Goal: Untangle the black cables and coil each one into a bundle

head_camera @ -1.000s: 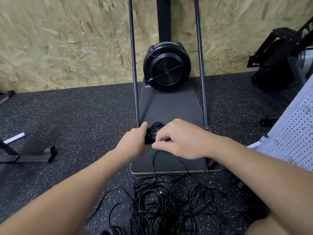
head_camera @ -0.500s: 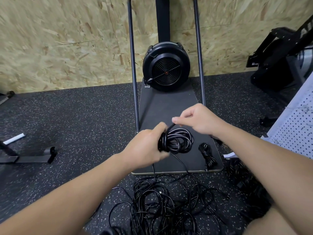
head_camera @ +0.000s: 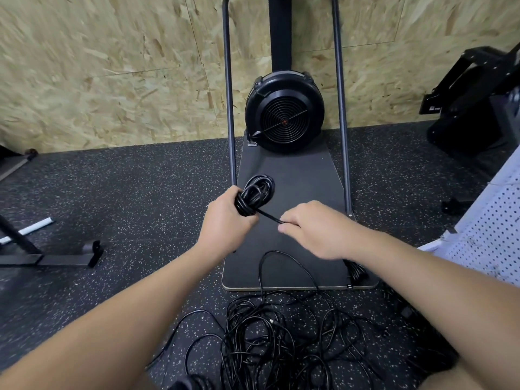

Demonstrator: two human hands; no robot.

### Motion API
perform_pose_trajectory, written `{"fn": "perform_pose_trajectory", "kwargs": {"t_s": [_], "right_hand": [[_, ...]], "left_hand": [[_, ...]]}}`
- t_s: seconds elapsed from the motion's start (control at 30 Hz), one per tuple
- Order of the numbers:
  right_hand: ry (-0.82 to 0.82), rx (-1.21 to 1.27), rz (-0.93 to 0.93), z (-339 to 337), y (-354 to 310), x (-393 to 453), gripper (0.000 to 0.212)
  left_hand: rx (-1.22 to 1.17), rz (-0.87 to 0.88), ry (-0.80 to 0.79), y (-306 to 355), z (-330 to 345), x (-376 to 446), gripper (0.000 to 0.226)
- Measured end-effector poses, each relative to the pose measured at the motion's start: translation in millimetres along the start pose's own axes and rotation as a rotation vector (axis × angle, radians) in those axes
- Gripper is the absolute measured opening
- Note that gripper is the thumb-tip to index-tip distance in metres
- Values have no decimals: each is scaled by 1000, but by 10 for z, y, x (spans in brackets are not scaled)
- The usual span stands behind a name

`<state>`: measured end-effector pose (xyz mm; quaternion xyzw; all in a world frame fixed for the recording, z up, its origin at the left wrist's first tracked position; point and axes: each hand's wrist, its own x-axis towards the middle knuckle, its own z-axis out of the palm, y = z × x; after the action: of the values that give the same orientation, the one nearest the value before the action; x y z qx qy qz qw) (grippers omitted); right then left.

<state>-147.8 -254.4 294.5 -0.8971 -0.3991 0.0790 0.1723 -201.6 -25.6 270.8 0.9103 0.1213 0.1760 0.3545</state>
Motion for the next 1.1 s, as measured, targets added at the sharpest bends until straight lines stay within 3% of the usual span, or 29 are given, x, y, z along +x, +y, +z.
{"fn": "perform_pose_trajectory", "kwargs": {"t_s": [0.13, 0.3, 0.43, 0.53, 0.6, 0.73, 0.87, 0.97, 1.1], "right_hand": [[-33, -231, -69, -56, -332, -95, 34], [66, -361, -206, -242, -417, -182, 30], [236, 63, -114, -314, -236, -150, 24], [171, 442, 52, -368, -126, -94, 24], [120, 517, 111, -384, -66, -92, 24], [94, 541, 165, -361, 59, -78, 25], [24, 672, 177, -347, 217, -43, 22], [-37, 940, 170, -403, 352, -21, 15], [-236, 1251, 56, -477, 461, -51, 25]], "left_hand": [[131, -44, -54, -99, 54, 37, 28], [415, 125, -146, -42, 178, -103, 46], [492, 335, -203, 90, 207, -254, 45], [399, 450, -282, 189, 189, -351, 53], [332, 485, -350, 228, 176, -374, 59], [231, 474, -512, 186, 190, -358, 53], [241, 479, -562, 177, 155, -347, 46], [194, 446, -549, 173, 118, -339, 34], [-8, 300, -530, 166, 100, -295, 31]]}}
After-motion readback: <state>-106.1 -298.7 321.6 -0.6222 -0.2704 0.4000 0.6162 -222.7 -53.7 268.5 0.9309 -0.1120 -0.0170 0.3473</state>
